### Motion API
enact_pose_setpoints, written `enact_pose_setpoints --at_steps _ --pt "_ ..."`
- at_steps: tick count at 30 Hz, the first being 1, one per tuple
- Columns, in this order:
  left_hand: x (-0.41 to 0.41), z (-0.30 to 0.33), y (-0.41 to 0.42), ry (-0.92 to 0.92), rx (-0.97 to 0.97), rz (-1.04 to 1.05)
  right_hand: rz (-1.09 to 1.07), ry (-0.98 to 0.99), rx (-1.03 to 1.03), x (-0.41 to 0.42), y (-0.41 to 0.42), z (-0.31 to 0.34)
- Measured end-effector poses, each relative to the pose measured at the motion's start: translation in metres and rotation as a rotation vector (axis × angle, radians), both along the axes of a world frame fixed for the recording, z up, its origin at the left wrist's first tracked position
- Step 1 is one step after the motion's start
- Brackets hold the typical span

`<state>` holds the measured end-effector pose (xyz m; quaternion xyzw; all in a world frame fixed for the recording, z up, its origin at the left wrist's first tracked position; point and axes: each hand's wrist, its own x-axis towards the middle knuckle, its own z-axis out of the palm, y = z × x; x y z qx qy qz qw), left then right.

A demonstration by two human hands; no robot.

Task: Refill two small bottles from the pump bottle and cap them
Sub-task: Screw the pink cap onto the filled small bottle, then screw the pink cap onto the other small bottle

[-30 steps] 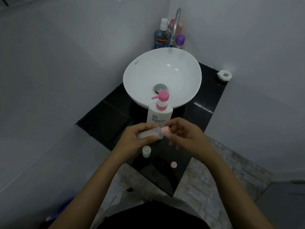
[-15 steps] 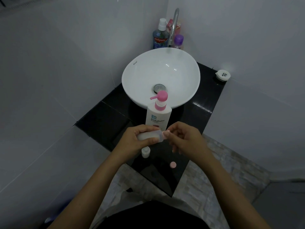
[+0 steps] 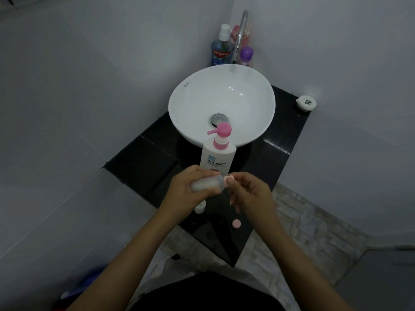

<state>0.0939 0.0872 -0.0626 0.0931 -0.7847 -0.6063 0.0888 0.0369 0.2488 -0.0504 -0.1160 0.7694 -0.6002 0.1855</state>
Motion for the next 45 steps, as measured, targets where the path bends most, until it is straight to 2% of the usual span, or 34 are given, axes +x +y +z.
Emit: enact_pose_setpoints --at_steps 3,6,8,14,18,29,37,45 --pt "-0.002 0.000 -0.001 0.010 -0.079 -0.028 -0.023 0.188 0.034 -0.002 0.002 0.001" --pt "-0.003 -0.003 -0.011 -0.041 -0.091 -0.031 0.069 0.598 0.264 -0.010 0.006 -0.002" --pt "-0.001 -0.007 -0.018 -0.070 -0.079 0.001 0.181 0.680 0.421 -0.013 0.008 -0.012" --pt "0.016 -0.027 -0.031 -0.166 -0.089 0.014 0.450 0.612 0.728 -0.011 0.004 -0.065" --pt "0.026 -0.047 -0.032 -0.203 -0.070 0.005 0.503 0.623 0.771 -0.009 0.002 -0.087" --pt "0.025 -0.102 -0.023 -0.296 -0.096 -0.051 0.430 0.566 0.809 -0.006 0.016 -0.096" --pt "0.018 -0.120 -0.019 -0.284 -0.128 -0.041 0.340 0.303 0.939 -0.001 0.053 -0.114" --pt "0.022 -0.119 -0.027 -0.277 -0.051 -0.031 0.400 0.230 0.976 0.005 0.058 -0.132"
